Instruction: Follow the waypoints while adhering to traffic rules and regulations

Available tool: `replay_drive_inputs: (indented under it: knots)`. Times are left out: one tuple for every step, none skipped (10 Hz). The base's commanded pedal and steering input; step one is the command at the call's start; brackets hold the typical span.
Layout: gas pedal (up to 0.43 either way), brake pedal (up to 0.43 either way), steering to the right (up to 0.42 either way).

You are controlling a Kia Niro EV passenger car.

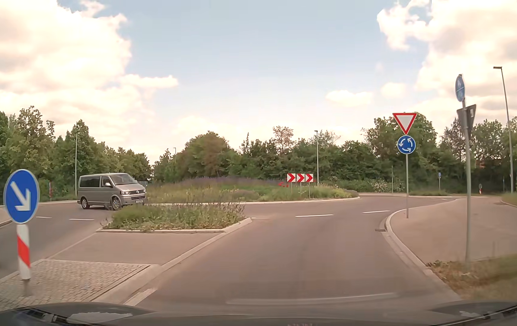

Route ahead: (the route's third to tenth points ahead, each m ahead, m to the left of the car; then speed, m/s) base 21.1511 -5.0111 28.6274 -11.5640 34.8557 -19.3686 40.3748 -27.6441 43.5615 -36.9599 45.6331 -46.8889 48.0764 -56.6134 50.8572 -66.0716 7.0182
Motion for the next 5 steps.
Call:
replay_drive_inputs:
  knots:
    - [0.000, 0.268, 0.057]
    - [0.000, 0.256, 0.060]
    - [0.000, 0.244, 0.062]
    - [0.000, 0.238, 0.063]
    - [0.000, 0.226, 0.065]
